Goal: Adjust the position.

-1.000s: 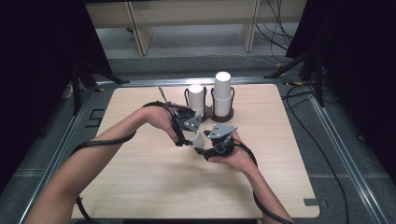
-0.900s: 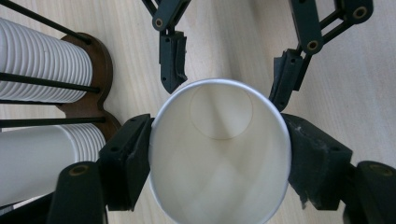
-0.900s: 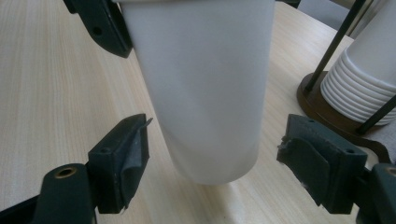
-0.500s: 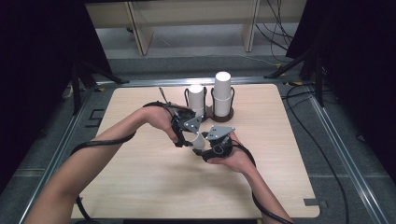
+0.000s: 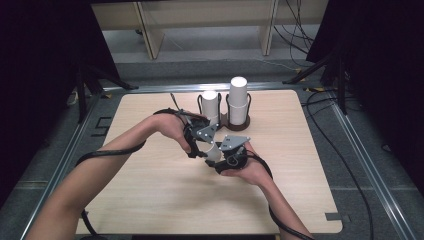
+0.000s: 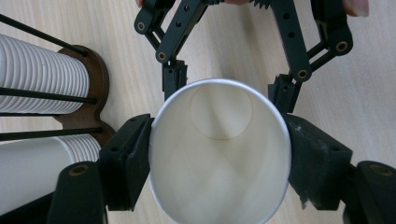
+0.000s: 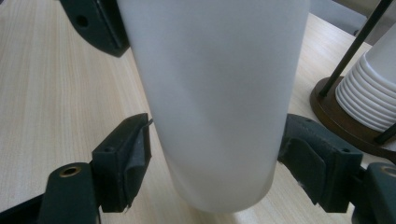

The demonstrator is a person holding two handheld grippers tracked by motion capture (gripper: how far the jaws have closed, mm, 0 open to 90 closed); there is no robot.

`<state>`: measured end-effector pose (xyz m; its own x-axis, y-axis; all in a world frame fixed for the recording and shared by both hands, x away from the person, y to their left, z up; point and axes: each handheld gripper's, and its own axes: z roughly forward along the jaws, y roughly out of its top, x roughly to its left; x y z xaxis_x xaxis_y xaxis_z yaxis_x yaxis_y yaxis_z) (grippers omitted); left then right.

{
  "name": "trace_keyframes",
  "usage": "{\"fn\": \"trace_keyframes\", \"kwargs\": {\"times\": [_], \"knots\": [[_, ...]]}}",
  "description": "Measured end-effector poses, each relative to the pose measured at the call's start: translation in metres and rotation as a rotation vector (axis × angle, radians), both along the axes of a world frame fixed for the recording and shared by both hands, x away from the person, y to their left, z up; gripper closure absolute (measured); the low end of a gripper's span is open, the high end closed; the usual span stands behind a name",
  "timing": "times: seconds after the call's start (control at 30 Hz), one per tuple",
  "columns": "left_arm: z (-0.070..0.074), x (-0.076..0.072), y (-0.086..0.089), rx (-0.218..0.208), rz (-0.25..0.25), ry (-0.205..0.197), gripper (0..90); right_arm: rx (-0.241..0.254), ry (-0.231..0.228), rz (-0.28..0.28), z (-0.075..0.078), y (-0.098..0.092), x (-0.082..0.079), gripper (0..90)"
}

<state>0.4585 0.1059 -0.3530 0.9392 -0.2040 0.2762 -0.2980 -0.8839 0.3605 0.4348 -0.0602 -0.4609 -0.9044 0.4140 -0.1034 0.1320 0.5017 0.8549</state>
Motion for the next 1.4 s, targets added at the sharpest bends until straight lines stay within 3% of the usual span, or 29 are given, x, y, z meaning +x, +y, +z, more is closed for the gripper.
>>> {"fn": "trace_keyframes", "kwargs": {"times": [0.1, 0.33, 0.37, 0.7, 0.83, 1.17, 1.23, 1.3, 1.33, 1.4], "knots": [[-0.0001, -0.0004, -0.0002, 0.005, -0.005, 0.002, 28.4, 0.005, 0.026, 0.001, 0.0004, 0.0012, -0.0016, 25.5], [0.0004, -0.0004, 0.0001, 0.007, -0.011, 0.008, 28.5, 0.011, 0.012, 0.004, -0.0013, 0.0018, -0.0004, 26.8], [0.0002, -0.0003, 0.0001, 0.006, -0.01, 0.008, 28.5, 0.01, 0.031, 0.0, -0.0017, 0.0019, -0.0014, 27.0], [-0.0011, -0.0014, -0.0011, 0.013, -0.015, 0.009, 28.5, 0.014, 0.015, 0.007, -0.0019, 0.0023, -0.0004, 28.7], [-0.0005, -0.0009, -0.0016, 0.009, -0.015, 0.007, 28.4, 0.012, 0.037, 0.012, -0.0017, 0.002, -0.0019, 32.3], [-0.0007, -0.0008, -0.0025, 0.005, -0.019, 0.015, 28.4, 0.012, 0.033, 0.022, -0.0021, 0.0012, -0.0022, 34.3], [-0.0008, -0.0008, -0.0024, 0.002, -0.019, 0.017, 27.5, 0.009, 0.01, 0.024, -0.0018, 0.0008, -0.0014, 34.4], [-0.001, -0.0006, -0.002, -0.013, -0.022, 0.024, 25.4, 0.009, 0.03, 0.025, -0.0019, 0.0012, -0.0033, 34.4], [-0.0015, -0.0005, -0.0019, -0.015, -0.018, 0.028, 24.3, 0.013, 0.007, 0.028, -0.002, 0.0014, -0.0021, 34.3], [-0.0022, -0.0002, -0.0019, -0.024, -0.014, 0.021, 20.8, 0.011, 0.009, 0.029, -0.0018, 0.0013, -0.0024, 34.2]]}}
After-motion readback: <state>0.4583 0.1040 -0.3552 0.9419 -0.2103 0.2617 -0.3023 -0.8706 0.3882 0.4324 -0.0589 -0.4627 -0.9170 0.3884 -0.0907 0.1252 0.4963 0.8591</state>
